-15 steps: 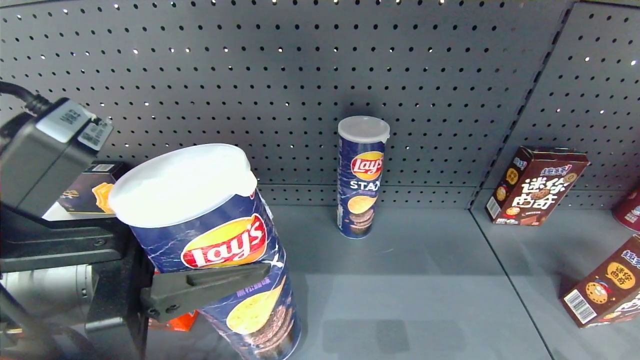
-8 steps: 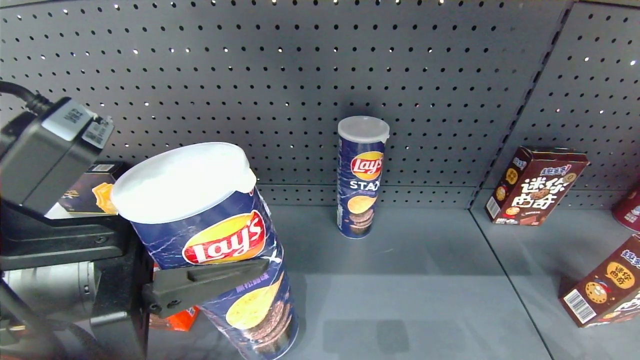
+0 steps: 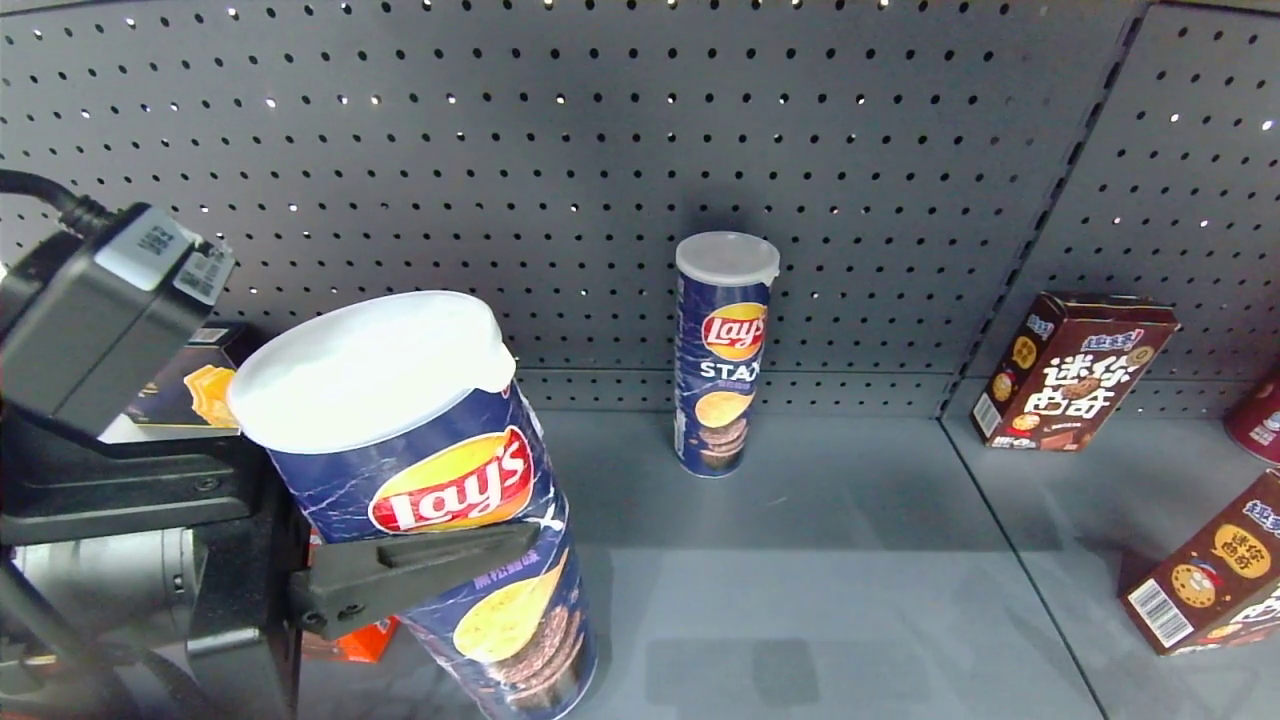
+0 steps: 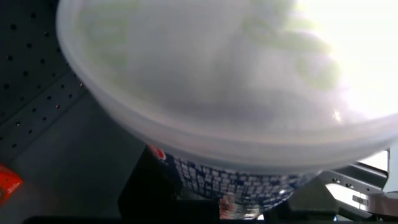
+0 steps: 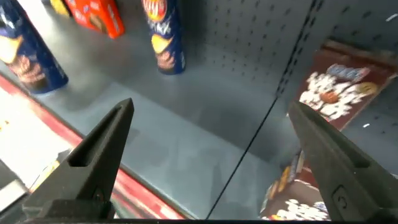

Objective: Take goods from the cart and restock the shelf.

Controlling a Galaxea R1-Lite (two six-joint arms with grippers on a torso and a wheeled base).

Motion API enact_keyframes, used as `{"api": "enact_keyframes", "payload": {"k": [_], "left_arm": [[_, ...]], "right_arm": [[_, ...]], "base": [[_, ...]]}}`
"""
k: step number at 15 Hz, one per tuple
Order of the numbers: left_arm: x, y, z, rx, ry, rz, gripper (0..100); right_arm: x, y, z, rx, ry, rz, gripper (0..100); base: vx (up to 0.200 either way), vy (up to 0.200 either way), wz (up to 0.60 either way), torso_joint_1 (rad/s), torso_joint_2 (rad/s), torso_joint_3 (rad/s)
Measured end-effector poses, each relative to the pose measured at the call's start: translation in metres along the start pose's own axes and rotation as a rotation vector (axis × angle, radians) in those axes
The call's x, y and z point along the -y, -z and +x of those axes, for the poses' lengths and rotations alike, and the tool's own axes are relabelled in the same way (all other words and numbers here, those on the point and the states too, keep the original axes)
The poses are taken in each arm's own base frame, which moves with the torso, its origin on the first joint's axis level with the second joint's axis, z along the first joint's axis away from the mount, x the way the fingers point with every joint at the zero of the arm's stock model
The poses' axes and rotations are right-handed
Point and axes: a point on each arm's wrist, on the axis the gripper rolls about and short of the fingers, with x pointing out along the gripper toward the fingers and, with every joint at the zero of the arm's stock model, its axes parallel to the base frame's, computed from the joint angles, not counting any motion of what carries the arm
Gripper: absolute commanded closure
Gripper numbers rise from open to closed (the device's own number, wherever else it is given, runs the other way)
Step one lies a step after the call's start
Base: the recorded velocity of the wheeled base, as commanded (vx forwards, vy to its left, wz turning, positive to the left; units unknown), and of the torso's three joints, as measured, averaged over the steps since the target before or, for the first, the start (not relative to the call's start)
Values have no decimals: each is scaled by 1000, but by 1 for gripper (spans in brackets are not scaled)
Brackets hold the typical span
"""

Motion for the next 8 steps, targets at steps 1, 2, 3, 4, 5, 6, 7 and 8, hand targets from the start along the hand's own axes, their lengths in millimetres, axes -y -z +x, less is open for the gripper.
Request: {"api": "enact_keyframes", "payload": {"k": [1, 2, 3, 4, 5, 6, 7, 8], "left_arm": [[0, 0, 0, 0, 0, 0, 100], [0, 0, 0, 0, 0, 0, 100], [0, 0, 0, 0, 0, 0, 100], [0, 0, 0, 0, 0, 0, 100], [0, 1, 0, -2, 0, -2, 100], [0, 1, 0, -2, 0, -2, 100], [0, 1, 0, -3, 1, -2, 100], [0, 1, 1, -4, 0, -2, 100]], "right_arm": [[0, 1, 3, -11, -17, 2, 0], [0, 1, 7, -23, -34, 4, 0], [0, 2, 12, -38, -49, 6, 0], [0, 2, 17, -54, -60, 7, 0], [0, 1, 22, -64, -65, 7, 0], [-1, 0, 27, -77, -78, 6, 0], [-1, -1, 31, -87, -85, 5, 0], [-2, -1, 36, -103, -86, 4, 0]], "base": [[0, 0, 0, 0, 0, 0], [0, 0, 0, 0, 0, 0], [0, 0, 0, 0, 0, 0], [0, 0, 0, 0, 0, 0], [0, 0, 0, 0, 0, 0], [0, 0, 0, 0, 0, 0], [0, 0, 0, 0, 0, 0], [0, 0, 0, 0, 0, 0]]}}
